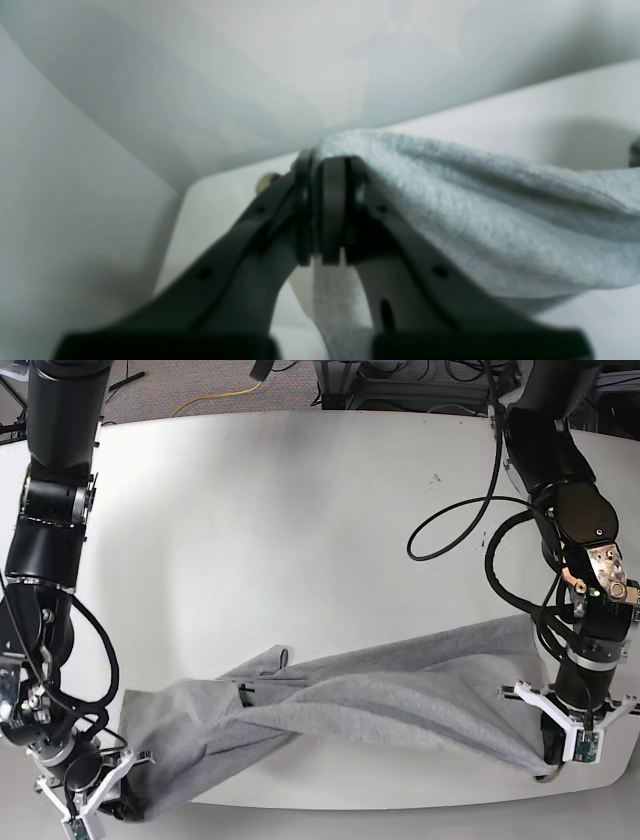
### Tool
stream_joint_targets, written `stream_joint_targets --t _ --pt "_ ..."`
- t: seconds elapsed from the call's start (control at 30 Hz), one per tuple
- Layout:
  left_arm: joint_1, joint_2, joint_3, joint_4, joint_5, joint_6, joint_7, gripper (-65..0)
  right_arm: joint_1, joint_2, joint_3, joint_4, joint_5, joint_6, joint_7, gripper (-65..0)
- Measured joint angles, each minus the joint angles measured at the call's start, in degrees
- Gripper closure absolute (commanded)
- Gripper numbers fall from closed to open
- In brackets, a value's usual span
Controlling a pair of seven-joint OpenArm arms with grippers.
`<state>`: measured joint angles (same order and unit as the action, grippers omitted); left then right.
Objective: Fold the T-shirt properly
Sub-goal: 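Lift the shirt with both grippers and shake it out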
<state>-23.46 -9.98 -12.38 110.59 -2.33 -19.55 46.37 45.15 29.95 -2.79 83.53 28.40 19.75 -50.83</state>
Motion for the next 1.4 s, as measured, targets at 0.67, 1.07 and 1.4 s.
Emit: stream_joint_targets --t 0.67,1.07,1.4 --pt "-32.2 -4.6 -1.4 -3.8 -0.3 -3.0 11.8 0.0 28.4 0.1 -12.5 -4.5 -16.8 12.9 -0.3 0.0" --pt "-37.7 -8.5 1.2 -3.2 0.1 -5.4 12.5 0.0 27.4 0.4 -12.1 0.7 -18.0 16.9 -8.6 0.0" --pt "-25.8 -7.6 1.8 -2.6 -0.4 -6.4 13.0 0.0 13.4 -0.7 0.5 9.6 -18.9 16.5 -11.3 0.0"
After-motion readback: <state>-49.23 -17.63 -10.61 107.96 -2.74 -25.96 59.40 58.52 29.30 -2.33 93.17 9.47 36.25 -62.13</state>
